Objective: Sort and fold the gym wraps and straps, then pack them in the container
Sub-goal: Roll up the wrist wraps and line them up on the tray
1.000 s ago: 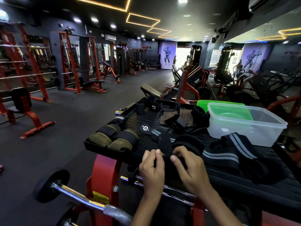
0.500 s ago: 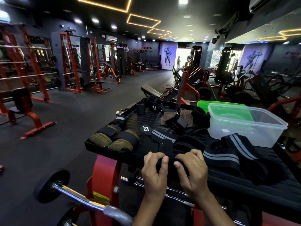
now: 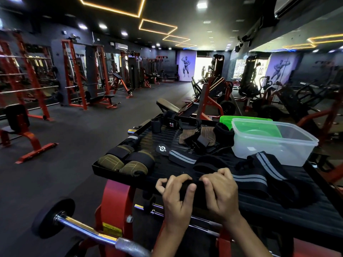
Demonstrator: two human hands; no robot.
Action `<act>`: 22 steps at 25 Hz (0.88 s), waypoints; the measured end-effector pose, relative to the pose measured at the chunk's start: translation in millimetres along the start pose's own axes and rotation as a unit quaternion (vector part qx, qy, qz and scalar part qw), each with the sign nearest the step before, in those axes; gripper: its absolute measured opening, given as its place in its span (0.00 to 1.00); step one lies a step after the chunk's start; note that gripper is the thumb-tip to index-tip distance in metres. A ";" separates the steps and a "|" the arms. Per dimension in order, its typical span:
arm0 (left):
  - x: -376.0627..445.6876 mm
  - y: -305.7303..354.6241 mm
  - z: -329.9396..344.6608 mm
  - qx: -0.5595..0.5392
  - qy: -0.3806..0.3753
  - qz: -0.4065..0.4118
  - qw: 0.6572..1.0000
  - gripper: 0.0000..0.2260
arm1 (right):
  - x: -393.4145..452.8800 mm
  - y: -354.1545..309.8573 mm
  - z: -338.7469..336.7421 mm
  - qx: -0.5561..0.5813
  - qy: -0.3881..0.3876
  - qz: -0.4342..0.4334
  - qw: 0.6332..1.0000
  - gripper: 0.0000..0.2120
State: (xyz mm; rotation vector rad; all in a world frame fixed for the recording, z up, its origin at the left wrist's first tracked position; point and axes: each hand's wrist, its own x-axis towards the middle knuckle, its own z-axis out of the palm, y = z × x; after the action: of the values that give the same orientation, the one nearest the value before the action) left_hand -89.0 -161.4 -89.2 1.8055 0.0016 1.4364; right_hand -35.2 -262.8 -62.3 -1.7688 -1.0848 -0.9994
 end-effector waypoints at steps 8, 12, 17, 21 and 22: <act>3.5 4.2 4.3 -0.018 -0.020 -0.103 0.994 0.10 | 3.2 -0.2 -4.5 -0.009 -0.085 -0.012 0.996 0.18; 1.8 -2.1 2.7 -0.003 -0.043 -0.066 0.997 0.18 | 7.6 5.0 1.4 0.073 -0.085 0.177 0.978 0.24; 12.0 -2.4 10.8 -0.036 -0.039 -0.137 0.989 0.09 | 2.4 5.1 -3.2 0.035 -0.055 0.077 0.995 0.20; 11.7 -3.9 10.7 -0.006 -0.062 -0.002 0.998 0.12 | 7.4 16.1 4.6 0.199 -0.074 0.255 0.943 0.23; 12.2 -5.7 11.3 -0.015 -0.060 0.014 0.998 0.12 | 5.9 17.4 3.5 0.212 -0.091 0.271 0.935 0.24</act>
State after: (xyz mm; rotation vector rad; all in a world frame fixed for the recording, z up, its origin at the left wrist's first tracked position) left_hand -72.9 -158.5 -82.8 1.8698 -0.1072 1.3394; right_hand -16.5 -263.1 -62.2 -1.6756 -0.7725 -0.2438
